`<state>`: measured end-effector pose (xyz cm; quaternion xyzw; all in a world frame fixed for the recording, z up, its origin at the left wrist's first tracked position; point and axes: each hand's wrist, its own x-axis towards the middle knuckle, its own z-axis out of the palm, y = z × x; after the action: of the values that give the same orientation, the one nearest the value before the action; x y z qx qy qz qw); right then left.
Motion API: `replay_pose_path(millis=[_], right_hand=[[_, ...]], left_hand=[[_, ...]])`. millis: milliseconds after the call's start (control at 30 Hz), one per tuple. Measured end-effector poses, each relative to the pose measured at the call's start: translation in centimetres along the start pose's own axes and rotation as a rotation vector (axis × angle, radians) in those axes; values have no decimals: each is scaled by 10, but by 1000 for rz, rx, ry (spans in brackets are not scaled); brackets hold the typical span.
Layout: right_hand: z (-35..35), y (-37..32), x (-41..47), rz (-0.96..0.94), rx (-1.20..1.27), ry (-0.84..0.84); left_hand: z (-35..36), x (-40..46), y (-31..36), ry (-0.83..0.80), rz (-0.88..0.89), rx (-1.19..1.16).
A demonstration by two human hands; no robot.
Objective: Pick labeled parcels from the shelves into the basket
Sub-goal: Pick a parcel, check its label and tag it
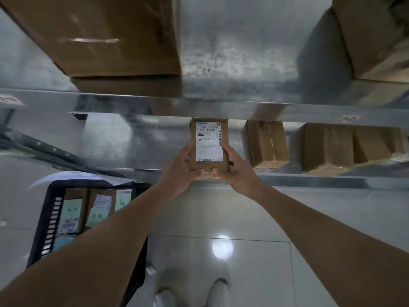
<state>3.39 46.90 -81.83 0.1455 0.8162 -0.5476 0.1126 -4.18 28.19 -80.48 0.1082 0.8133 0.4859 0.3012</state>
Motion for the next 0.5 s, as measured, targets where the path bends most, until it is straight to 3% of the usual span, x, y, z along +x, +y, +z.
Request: replay_pose_path(millis=[500], right_hand=[[1,1,38,-63,-23,65]], left_hand=[[0,41,-6,92,27,51]])
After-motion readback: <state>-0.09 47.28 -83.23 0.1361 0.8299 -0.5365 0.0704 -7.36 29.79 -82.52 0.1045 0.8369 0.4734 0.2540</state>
